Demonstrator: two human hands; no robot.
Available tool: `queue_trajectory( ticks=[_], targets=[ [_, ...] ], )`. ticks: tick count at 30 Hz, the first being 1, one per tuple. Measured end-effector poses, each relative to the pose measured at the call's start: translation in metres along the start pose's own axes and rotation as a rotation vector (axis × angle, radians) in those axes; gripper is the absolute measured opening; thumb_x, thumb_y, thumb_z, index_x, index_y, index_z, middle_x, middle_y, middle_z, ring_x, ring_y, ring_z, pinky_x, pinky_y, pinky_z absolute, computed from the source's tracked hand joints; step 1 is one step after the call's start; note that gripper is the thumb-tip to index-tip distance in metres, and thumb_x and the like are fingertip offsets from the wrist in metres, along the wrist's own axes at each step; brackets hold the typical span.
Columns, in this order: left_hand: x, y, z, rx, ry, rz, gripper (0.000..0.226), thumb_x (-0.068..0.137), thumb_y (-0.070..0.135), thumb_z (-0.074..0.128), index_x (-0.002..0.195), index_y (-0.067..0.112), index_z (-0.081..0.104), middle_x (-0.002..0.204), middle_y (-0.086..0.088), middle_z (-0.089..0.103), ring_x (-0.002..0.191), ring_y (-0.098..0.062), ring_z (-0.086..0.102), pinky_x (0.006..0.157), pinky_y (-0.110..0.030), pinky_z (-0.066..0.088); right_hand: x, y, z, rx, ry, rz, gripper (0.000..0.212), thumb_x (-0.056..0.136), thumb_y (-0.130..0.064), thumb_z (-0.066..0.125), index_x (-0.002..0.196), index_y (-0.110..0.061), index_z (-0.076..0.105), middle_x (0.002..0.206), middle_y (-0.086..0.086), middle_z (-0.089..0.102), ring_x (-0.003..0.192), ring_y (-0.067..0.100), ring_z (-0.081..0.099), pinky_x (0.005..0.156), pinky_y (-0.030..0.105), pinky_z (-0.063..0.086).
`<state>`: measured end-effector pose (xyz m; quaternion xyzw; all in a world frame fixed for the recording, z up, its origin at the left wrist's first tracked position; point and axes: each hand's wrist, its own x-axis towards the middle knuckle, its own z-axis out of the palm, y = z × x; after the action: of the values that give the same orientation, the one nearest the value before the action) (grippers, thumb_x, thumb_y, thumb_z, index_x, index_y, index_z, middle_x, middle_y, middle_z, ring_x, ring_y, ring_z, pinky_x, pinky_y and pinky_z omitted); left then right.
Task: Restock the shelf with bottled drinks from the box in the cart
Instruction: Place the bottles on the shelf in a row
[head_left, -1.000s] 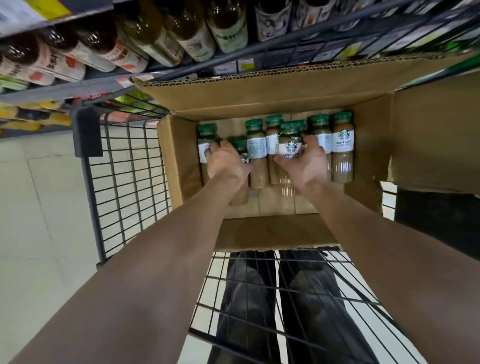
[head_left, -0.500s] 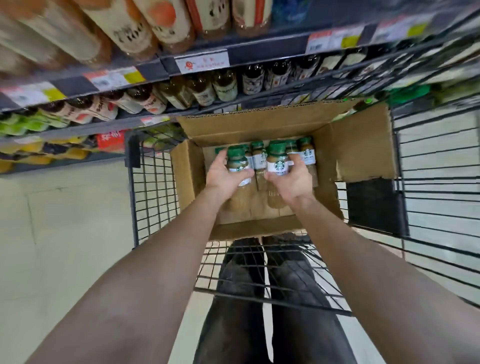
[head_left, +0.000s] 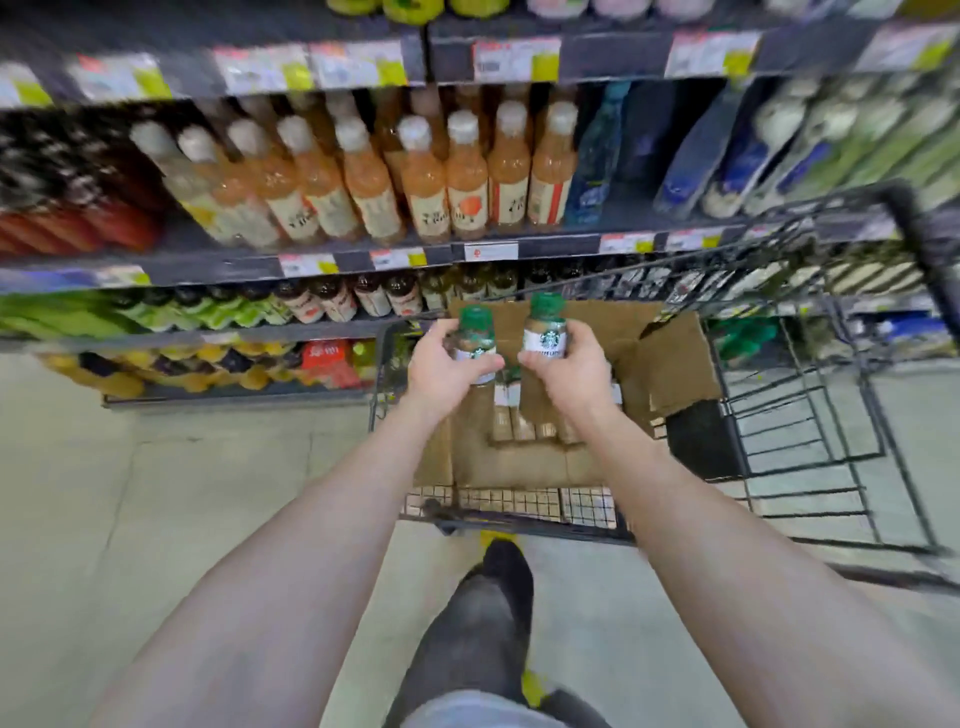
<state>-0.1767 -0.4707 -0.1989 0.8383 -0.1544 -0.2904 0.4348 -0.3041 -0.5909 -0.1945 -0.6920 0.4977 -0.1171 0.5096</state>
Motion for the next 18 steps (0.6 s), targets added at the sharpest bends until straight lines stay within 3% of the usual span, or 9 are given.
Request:
queue_trajectory(
  ticks=[2,5,8,12,15,18],
  targets=[
    [-0.03,0.006,-0.026,-0.009,0.033,0.069,0.099,0.059,0.047,0.094,0.143,0.013,0.055,0.132,-0.002,0.065,0.118,-0.019,0.063,0.104,-0.029,0.048,-0.028,-0.021,-0.006,-0.001,0.011,-0.079,0.081,0.077,-0.037,0.085,0.145,-0.015,0.046,0.132,0.004,0.062,0.118,0.022,0.059,0.094,0.029,0.046],
    [-0.081,0.019,-0.067,-0.025,0.085,0.153,0.085,0.074,0.03,0.092,0.147,0.012,0.051,0.127,0.004,0.06,0.119,-0.015,0.058,0.093,-0.017,0.044,-0.081,-0.054,-0.015,0.012,0.005,-0.189,0.079,0.076,-0.037,0.086,0.143,-0.017,0.048,0.127,0.0,0.063,0.116,0.018,0.059,0.094,0.031,0.048],
    [-0.127,0.033,-0.109,-0.056,0.153,0.231,0.084,0.073,0.029,0.092,0.145,0.012,0.052,0.12,0.004,0.065,0.112,-0.012,0.063,0.093,-0.021,0.05,-0.132,-0.09,-0.017,0.04,-0.014,-0.291,0.072,0.077,-0.035,0.085,0.139,-0.019,0.051,0.111,-0.008,0.063,0.107,0.014,0.062,0.085,0.027,0.047],
    [-0.169,0.056,-0.169,-0.146,0.298,0.285,0.085,0.068,0.035,0.095,0.138,0.011,0.052,0.122,0.002,0.063,0.112,-0.014,0.062,0.1,-0.033,0.051,-0.184,-0.144,-0.007,0.086,-0.042,-0.403,0.077,0.078,-0.033,0.085,0.143,-0.016,0.048,0.12,-0.006,0.06,0.114,0.014,0.059,0.087,0.026,0.044],
    [-0.189,0.075,-0.216,-0.19,0.371,0.315,0.081,0.069,0.034,0.095,0.135,0.012,0.054,0.121,0.004,0.059,0.112,-0.013,0.057,0.093,-0.026,0.045,-0.21,-0.181,0.006,0.112,-0.051,-0.474,0.074,0.078,-0.035,0.085,0.14,-0.016,0.05,0.117,-0.007,0.062,0.107,0.012,0.061,0.081,0.023,0.045],
    [-0.195,0.084,-0.264,-0.161,0.432,0.365,0.079,0.066,0.037,0.096,0.133,0.017,0.059,0.123,0.003,0.062,0.113,-0.014,0.059,0.096,-0.03,0.049,-0.226,-0.217,0.024,0.117,-0.057,-0.533,0.072,0.078,-0.034,0.084,0.14,-0.017,0.05,0.115,-0.008,0.061,0.102,0.01,0.059,0.078,0.022,0.045]
  ],
)
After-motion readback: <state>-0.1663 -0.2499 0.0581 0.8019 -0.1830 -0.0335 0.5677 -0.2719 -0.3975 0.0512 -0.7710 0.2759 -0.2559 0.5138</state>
